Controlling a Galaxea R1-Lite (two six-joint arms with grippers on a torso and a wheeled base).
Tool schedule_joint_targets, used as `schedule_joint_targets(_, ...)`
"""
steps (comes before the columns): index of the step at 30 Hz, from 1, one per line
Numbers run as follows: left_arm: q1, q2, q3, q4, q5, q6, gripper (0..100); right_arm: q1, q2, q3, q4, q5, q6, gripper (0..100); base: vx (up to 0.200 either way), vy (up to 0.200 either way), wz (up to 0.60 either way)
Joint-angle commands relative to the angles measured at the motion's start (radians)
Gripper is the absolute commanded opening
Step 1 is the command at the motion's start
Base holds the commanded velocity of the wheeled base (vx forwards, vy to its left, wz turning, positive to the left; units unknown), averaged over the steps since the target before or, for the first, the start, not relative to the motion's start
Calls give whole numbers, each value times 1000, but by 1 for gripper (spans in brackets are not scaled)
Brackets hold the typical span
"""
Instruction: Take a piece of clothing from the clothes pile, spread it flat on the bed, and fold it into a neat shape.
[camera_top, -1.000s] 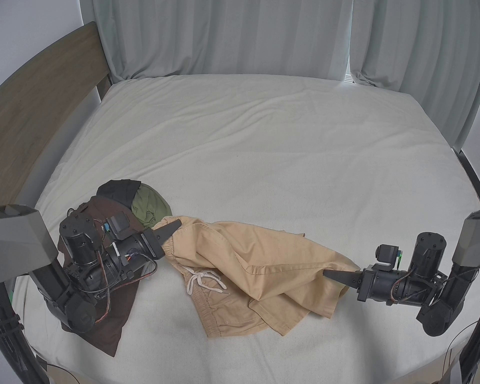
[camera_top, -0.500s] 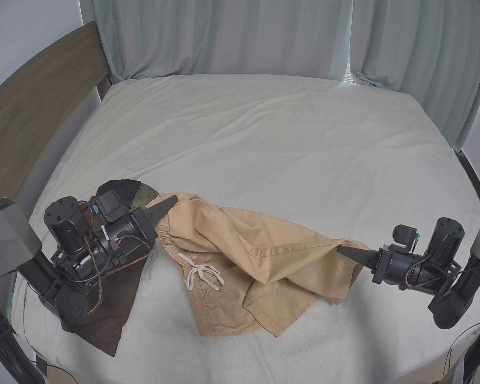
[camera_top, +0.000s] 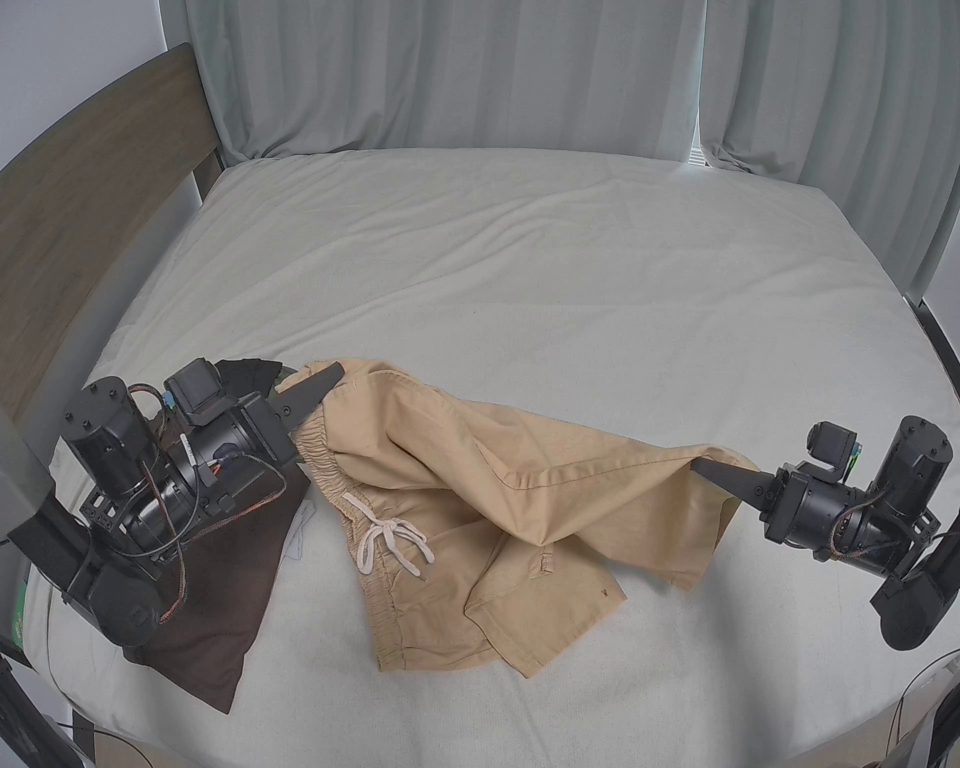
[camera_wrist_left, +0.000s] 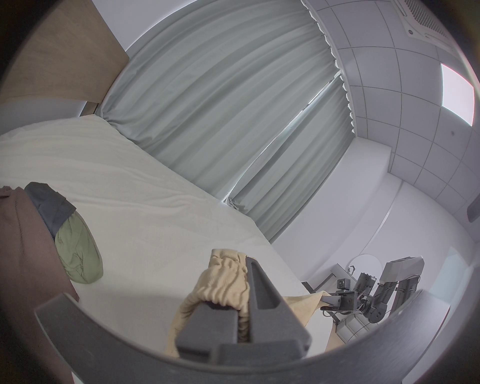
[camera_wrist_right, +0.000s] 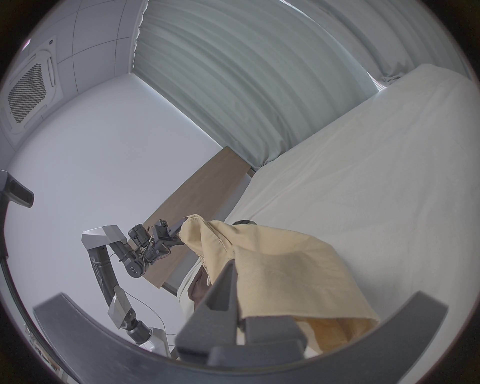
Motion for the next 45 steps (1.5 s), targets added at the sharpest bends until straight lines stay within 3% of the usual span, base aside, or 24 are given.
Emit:
schedule_joint_targets(1, 20, -19, -3, -1, -2, 0, 0, -11, -13, -5, -1, 0, 0, 0, 0, 0, 0)
schedule_joint_targets(10, 84, -13, -1, -1, -76, 1, 0, -51, -13, -25, -1, 0, 9, 0, 0, 0, 0)
schedule_joint_targets(27, 153, 3, -15, -1, -103, 1, 0, -90, -15, -50, -2, 0, 15, 0, 0, 0, 0)
schedule_joint_targets(45, 170, 18, -15, -1, -111, 1, 0, -119, -13, -64, -2, 2, 15, 0, 0, 0, 0)
